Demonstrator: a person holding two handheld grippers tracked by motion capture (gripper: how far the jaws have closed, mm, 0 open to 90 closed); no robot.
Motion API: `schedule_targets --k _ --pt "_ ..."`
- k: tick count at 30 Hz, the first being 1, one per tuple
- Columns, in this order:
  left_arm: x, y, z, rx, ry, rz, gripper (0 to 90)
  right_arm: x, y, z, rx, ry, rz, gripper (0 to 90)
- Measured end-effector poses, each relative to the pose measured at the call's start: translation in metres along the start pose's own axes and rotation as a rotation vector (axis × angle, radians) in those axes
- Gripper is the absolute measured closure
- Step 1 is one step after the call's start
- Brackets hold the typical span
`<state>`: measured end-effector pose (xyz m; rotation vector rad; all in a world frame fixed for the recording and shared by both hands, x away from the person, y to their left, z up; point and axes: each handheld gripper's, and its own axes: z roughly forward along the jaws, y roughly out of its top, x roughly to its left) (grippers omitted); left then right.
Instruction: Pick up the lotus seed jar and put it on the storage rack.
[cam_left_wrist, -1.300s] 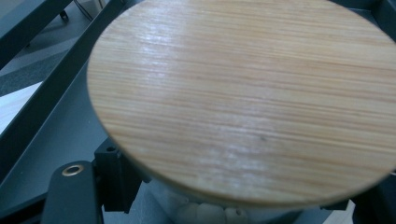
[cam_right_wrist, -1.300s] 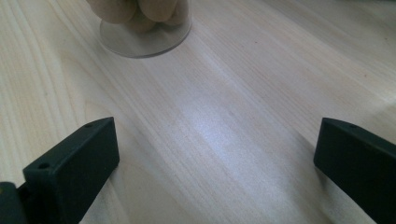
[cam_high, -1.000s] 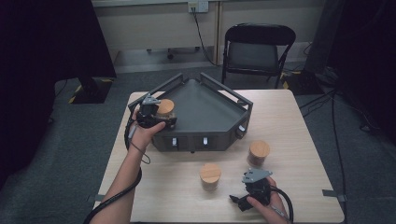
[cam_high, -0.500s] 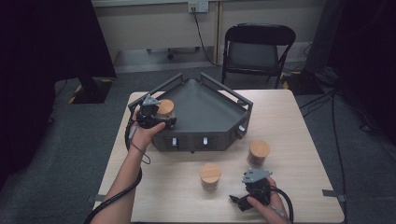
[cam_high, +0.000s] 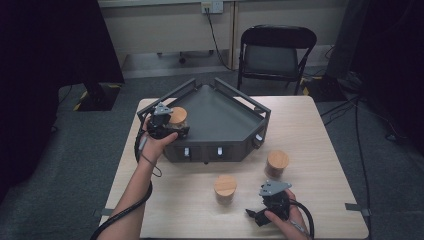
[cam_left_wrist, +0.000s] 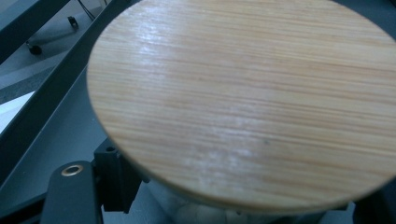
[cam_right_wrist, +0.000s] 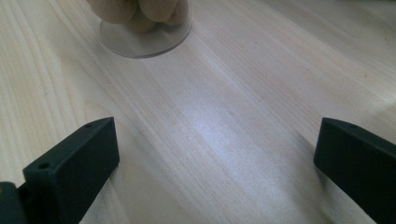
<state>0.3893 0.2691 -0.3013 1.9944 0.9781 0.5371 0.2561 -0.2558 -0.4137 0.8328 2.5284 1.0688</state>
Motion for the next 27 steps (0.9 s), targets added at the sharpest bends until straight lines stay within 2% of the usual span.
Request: schedule_targets --k 13,22,27 --pt "0.0019 -0.0021 0.0001 -0.006 -0.007 -0.021 24.8 0.0 0.0 0.0 0.0 0.0 0.0 0.0" --pt "0.0061 -0.0052 -0.0042 -0.024 -0.012 -0.072 14.4 0.0 0.0 0.0 0.0 0.0 0.0 0.0" --pt "0.0053 -0.0053 -0.0061 -0.024 -0.007 -0.071 10.3 0.0 0.0 0.0 0.0 0.0 0.0 0.0"
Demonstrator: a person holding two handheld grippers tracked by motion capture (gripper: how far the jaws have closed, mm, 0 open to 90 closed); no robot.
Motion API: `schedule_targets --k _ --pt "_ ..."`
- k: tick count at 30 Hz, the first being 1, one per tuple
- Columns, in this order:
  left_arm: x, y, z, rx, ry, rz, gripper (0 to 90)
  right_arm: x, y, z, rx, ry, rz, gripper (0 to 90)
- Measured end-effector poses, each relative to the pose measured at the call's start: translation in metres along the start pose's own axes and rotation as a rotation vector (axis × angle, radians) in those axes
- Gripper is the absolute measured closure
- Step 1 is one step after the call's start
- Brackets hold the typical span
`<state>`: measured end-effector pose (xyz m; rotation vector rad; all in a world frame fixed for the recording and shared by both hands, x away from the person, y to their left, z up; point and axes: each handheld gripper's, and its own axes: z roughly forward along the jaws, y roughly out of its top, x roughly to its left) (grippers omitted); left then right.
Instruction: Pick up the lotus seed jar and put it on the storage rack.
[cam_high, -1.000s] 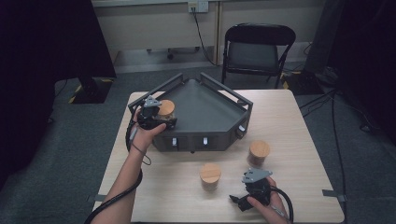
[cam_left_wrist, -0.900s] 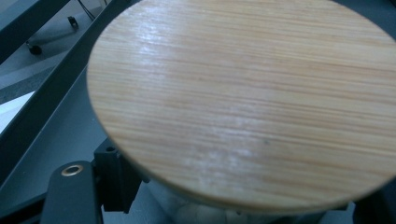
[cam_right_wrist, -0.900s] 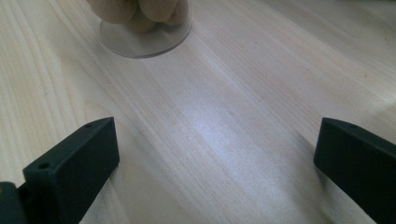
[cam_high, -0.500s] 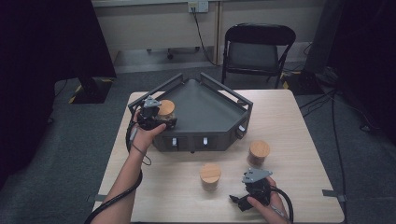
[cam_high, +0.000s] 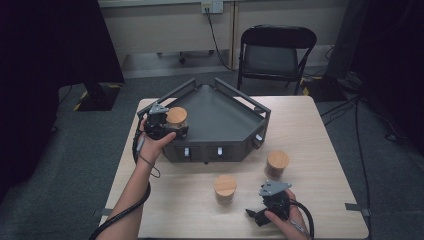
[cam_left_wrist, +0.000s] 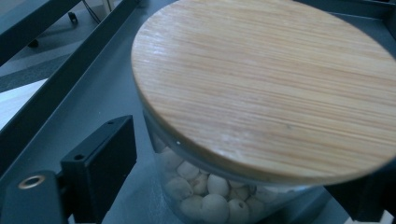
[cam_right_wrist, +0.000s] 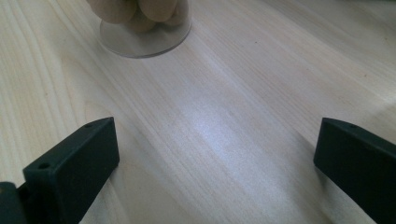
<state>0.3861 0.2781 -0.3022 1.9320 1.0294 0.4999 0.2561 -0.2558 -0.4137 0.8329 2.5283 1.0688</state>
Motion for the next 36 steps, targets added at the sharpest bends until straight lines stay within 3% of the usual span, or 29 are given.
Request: schedule_targets --k 36 --pt "0.002 -0.013 -0.023 -0.034 -0.003 0.004 7.5 0.0 0.0 0.0 0.0 0.0 0.0 0.0"
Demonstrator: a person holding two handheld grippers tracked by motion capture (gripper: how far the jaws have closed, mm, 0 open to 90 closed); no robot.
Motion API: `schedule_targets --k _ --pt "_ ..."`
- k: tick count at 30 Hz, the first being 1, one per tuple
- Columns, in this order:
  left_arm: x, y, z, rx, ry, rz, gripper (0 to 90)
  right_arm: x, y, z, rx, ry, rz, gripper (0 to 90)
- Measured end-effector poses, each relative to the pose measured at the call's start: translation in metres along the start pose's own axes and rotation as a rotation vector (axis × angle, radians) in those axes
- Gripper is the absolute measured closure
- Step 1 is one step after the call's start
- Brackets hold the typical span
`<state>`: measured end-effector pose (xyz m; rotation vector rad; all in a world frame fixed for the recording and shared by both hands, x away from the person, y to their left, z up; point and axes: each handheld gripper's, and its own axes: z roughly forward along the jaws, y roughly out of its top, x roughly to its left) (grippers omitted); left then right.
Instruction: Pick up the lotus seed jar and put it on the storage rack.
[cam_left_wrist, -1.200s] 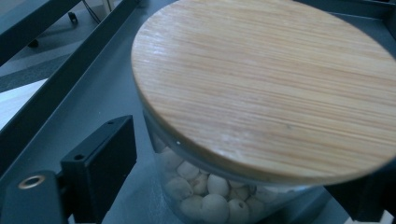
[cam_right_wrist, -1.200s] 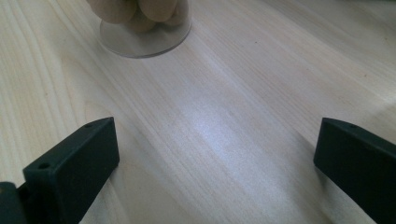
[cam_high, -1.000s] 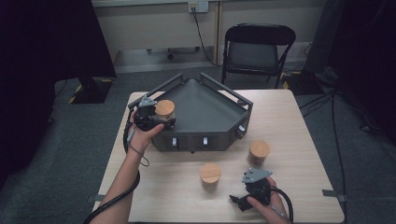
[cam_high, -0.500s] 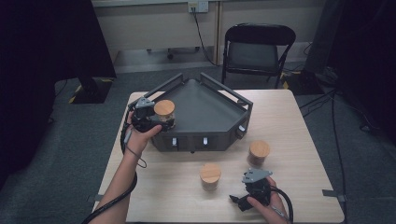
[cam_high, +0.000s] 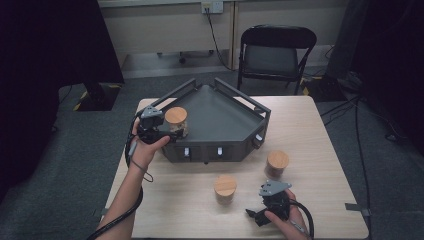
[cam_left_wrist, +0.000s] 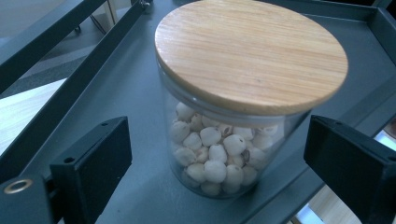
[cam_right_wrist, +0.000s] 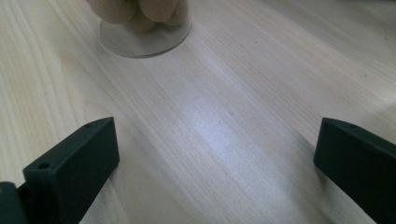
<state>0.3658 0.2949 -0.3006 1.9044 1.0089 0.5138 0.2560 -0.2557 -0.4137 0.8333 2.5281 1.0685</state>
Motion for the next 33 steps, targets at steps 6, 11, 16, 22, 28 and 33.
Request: schedule_targets --k 6,11,16,22,28,33 --pt "0.0 -0.002 -0.003 0.004 0.004 0.012 7.5 0.0 0.0 0.0 0.0 0.0 0.0 0.0" --pt "0.0 -0.003 -0.006 -0.001 0.007 0.007 7.3 0.0 0.0 0.0 0.0 0.0 0.0 0.0" --pt "0.0 -0.005 -0.009 -0.003 0.002 0.005 7.0 0.0 0.0 0.0 0.0 0.0 0.0 0.0" --pt "0.0 -0.006 -0.012 0.0 0.003 0.014 7.0 0.0 0.0 0.0 0.0 0.0 0.0 0.0" --pt "0.0 -0.009 -0.018 -0.009 0.005 0.018 7.0 0.0 0.0 0.0 0.0 0.0 0.0 0.0" --pt "-0.002 -0.012 -0.022 -0.016 0.004 0.022 7.0 0.0 0.0 0.0 0.0 0.0 0.0 0.0"
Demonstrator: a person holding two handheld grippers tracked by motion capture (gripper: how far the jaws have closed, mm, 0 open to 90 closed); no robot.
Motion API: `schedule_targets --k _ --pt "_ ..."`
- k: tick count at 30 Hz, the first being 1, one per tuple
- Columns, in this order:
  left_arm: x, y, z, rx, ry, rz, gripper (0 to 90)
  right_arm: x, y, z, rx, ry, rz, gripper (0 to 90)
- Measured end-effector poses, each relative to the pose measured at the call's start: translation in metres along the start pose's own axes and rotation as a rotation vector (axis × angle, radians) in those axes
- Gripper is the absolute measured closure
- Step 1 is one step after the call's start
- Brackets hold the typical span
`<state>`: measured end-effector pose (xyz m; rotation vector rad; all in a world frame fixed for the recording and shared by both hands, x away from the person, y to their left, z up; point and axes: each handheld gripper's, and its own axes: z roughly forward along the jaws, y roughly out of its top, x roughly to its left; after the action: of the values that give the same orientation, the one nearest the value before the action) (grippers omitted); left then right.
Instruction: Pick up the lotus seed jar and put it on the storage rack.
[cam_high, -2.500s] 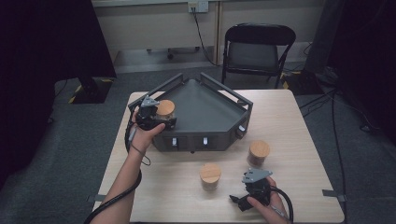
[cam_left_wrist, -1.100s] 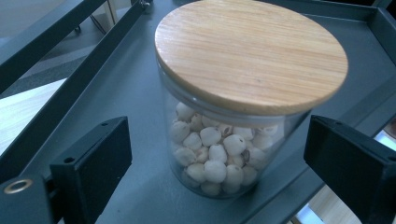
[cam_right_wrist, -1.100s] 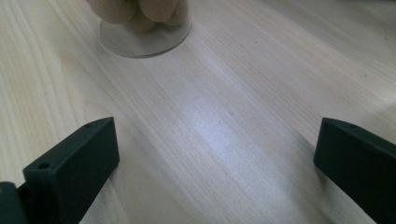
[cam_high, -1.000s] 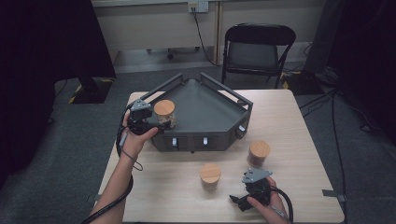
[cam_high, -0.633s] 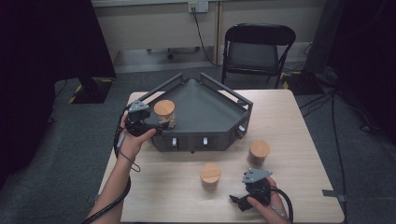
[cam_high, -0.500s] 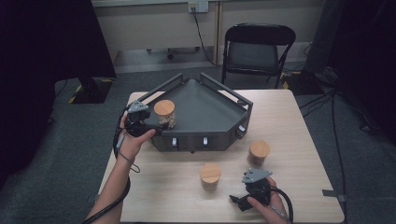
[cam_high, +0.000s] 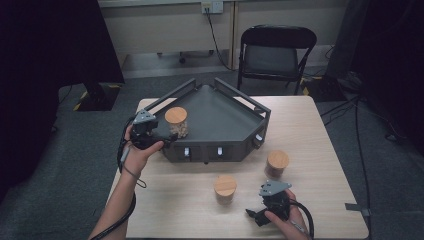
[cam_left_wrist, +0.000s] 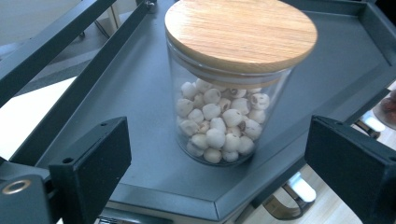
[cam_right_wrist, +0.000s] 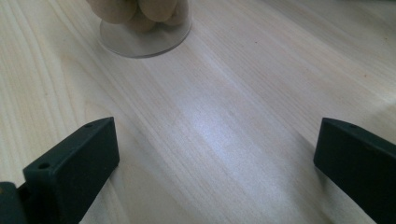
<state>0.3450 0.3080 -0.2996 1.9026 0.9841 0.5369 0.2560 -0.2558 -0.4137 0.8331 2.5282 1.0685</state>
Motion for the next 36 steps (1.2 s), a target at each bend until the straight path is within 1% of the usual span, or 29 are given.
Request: schedule_targets --k 6,15,25,28,34,36 --pt "-0.001 -0.002 -0.003 0.004 -0.004 0.003 7.0 0.0 0.0 0.0 0.0 0.0 0.0 0.0" --pt "0.001 -0.006 -0.011 -0.011 -0.002 0.002 7.0 0.0 0.0 0.0 0.0 0.0 0.0 0.0" --pt "-0.001 -0.014 -0.015 -0.015 -0.01 0.001 6.8 0.0 0.0 0.0 0.0 0.0 0.0 0.0" --pt "-0.003 -0.016 -0.016 -0.012 -0.01 0.007 6.8 0.0 0.0 0.0 0.0 0.0 0.0 0.0" --pt "-0.002 -0.02 -0.017 -0.011 -0.018 0.0 6.6 0.0 0.0 0.0 0.0 0.0 0.0 0.0" --pt "-0.003 -0.021 -0.018 -0.01 -0.016 0.003 6.6 0.0 0.0 0.0 0.0 0.0 0.0 0.0"
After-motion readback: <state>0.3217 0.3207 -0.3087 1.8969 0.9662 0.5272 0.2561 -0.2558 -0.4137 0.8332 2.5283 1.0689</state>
